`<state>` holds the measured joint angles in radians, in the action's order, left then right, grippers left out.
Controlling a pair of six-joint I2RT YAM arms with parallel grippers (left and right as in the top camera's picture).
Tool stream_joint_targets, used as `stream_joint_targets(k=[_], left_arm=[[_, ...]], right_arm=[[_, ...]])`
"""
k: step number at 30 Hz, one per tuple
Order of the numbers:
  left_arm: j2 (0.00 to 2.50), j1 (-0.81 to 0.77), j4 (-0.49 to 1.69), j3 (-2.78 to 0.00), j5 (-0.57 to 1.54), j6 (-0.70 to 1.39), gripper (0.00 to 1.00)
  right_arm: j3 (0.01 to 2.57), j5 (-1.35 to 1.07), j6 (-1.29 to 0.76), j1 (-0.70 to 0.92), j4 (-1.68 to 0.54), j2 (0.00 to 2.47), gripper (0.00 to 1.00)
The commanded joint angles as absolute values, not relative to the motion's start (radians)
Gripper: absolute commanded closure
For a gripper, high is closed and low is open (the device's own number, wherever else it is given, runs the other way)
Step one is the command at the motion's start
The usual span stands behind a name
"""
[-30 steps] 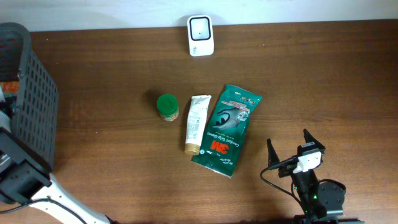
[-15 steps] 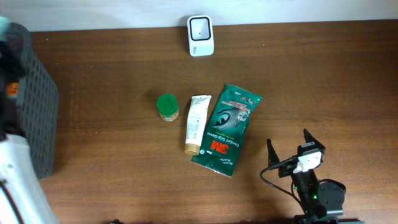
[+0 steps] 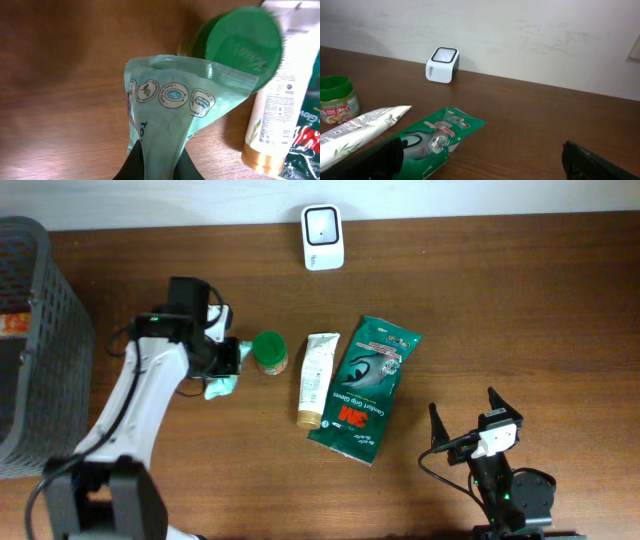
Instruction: Scan the item barcode
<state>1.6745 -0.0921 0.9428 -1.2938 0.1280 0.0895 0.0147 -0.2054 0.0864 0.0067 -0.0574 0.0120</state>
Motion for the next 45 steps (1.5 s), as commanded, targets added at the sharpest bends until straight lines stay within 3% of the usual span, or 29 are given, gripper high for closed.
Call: stream_joint_targets(k=[1, 3, 8, 9, 12, 13, 19, 24, 29, 35, 39, 42, 45], left_arm=[[1.751, -0.098, 0.940, -1.289, 0.135, 0.311, 1.00], [1.783, -0.101, 0.952, -1.289, 0.135, 0.421, 1.00], [1.843, -0.171, 0.949, -1.289, 0.139, 0.437, 1.00], [1.846, -0.181, 0.945, -1.289, 0.139, 0.437, 0.95], [1.846, -0.180, 0.935, -1.289, 0.138, 0.437, 0.18], [1.846, -0.180, 0.932, -1.289, 0.138, 0.437, 0.04], [1.845, -0.173, 0.974, -1.372, 0.086, 0.342, 0.00], [1.845, -0.091, 1.199, -1.753, 0.033, 0.216, 0.01], [1.845, 0.060, 1.271, -2.220, -0.026, 0.118, 0.01], [1.851, 0.393, 1.146, -2.391, -0.051, 0.173, 0.00], [1.950, 0.598, 1.142, -2.389, -0.050, 0.246, 0.11], [2.088, 0.664, 1.175, -2.381, -0.054, 0.250, 0.27], [2.230, 0.677, 1.163, -2.349, -0.126, 0.248, 0.26]], right_arm=[[0.006, -0.214, 0.090, -0.001, -0.056, 0.006, 0.02], [0.006, -0.214, 0.090, -0.001, -0.056, 0.006, 0.02], [0.006, -0.214, 0.090, -0.001, -0.056, 0.006, 0.02], [0.006, -0.214, 0.090, -0.001, -0.056, 0.006, 0.02], [0.006, -0.214, 0.090, -0.001, -0.056, 0.006, 0.02], [0.006, -0.214, 0.090, -0.001, -0.056, 0.006, 0.02], [0.006, -0.214, 0.090, -0.001, -0.056, 0.006, 0.02], [0.006, -0.214, 0.090, -0.001, -0.056, 0.006, 0.02], [0.006, -0.214, 0.090, -0.001, -0.056, 0.006, 0.02], [0.006, -0.214, 0.090, -0.001, -0.056, 0.006, 0.02], [0.006, -0.214, 0.090, -0.001, -0.056, 0.006, 0.02], [0.006, -0.214, 0.090, -0.001, -0.056, 0.006, 0.02], [0.006, -0.214, 0.090, -0.001, -0.056, 0.006, 0.02]])
